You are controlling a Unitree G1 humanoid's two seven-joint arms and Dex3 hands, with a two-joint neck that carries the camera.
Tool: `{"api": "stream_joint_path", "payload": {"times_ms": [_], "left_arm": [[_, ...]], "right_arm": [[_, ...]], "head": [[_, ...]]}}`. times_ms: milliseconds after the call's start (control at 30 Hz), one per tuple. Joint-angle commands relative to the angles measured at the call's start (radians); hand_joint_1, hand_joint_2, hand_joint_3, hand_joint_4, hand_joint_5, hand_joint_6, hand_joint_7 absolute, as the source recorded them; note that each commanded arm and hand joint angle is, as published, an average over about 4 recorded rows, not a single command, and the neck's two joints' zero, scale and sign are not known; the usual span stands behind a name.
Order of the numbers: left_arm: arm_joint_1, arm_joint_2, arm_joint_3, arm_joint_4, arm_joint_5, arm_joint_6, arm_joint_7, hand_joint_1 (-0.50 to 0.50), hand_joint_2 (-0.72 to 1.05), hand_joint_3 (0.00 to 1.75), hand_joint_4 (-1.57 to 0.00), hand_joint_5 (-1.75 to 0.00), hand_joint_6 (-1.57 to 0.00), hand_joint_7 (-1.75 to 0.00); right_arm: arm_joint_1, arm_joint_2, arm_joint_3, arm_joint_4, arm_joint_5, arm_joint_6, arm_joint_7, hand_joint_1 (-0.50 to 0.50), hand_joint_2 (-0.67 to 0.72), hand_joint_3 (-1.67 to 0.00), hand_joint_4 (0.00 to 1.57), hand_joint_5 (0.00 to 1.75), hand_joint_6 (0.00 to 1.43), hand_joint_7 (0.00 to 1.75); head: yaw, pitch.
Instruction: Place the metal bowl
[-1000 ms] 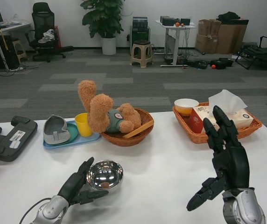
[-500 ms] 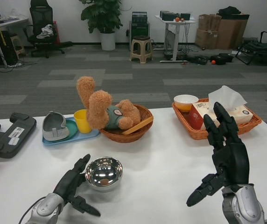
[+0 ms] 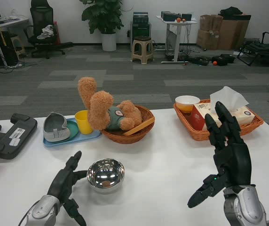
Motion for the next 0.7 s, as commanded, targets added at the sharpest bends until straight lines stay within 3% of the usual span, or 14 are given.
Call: {"api": "stream_joint_path", "payload": {"times_ms": [33, 167, 333, 500, 700], "left_arm": [[0.028, 0.004, 0.025, -0.067, -0.053, -0.050, 0.002, -0.48, -0.72, 0.09, 0.00, -1.13, 0.00, 0.00], [0.066, 0.005, 0.022, -0.246, -0.091, -0.063, -0.004, -0.48, -0.72, 0.09, 0.00, -1.00, 0.00, 0.00], [0.121, -0.002, 0.016, -0.572, -0.098, 0.031, -0.005, -0.48, -0.72, 0.09, 0.00, -0.92, 0.00, 0.00], [0.149, -0.007, -0.035, -0.874, -0.169, 0.168, -0.005, -0.49, -0.72, 0.09, 0.00, -0.51, 0.00, 0.00], [0.128, -0.001, -0.097, -0.980, -0.317, 0.193, -0.005, -0.49, -0.72, 0.09, 0.00, -0.41, 0.00, 0.00]], "right_arm": [[0.014, -0.004, -0.002, -0.014, 0.008, -0.017, -0.001, -0.08, 0.72, 0.00, 0.00, 0.19, 0.00, 0.21], [0.014, -0.005, -0.002, -0.015, 0.009, -0.016, -0.001, -0.10, 0.72, 0.00, 0.00, 0.19, 0.00, 0.21], [0.013, -0.006, 0.000, -0.011, 0.009, -0.010, -0.001, -0.09, 0.72, 0.00, 0.00, 0.19, 0.00, 0.21], [0.012, -0.003, 0.000, -0.001, 0.009, -0.006, -0.001, -0.10, 0.72, 0.00, 0.00, 0.19, 0.00, 0.21], [0.011, 0.001, -0.002, 0.015, 0.008, -0.005, -0.001, -0.10, 0.72, 0.00, 0.00, 0.19, 0.00, 0.21]], "head": [[0.002, 0.005], [0.002, 0.011], [0.012, 0.063], [-0.002, 0.168], [-0.009, 0.206]]}}
